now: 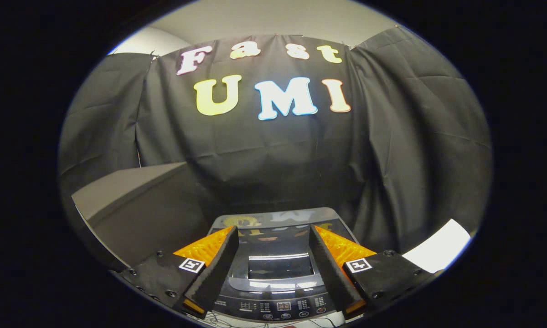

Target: Put the clothes into the washing machine and then close the washing machine lid.

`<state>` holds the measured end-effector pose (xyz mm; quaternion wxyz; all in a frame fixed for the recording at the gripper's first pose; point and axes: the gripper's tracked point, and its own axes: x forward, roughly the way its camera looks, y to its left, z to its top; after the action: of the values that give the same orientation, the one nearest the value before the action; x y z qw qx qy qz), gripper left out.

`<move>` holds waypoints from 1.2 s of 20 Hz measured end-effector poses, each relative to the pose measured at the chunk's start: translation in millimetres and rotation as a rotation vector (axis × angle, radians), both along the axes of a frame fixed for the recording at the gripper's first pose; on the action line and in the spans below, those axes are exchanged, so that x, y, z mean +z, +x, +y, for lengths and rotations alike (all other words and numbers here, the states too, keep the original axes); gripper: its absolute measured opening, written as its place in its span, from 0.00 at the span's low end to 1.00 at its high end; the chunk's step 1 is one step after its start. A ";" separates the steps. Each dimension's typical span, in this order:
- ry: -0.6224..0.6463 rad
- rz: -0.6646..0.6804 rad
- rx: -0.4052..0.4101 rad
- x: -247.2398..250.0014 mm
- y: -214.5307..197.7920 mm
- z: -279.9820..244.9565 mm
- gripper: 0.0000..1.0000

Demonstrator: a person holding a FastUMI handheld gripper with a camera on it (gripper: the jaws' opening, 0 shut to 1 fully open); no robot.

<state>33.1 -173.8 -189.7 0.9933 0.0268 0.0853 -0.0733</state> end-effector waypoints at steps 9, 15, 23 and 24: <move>0.014 -0.155 -0.062 63.7 -100.1 20.5 0.96; -0.028 -0.197 -0.075 76.0 -159.7 36.0 0.96; -0.074 -0.276 -0.085 94.2 -205.4 51.8 0.96; -0.069 -0.277 -0.085 94.1 -205.5 53.3 0.96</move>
<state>-172.4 -120.4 -95.6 0.9919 0.0061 -0.0561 -0.1136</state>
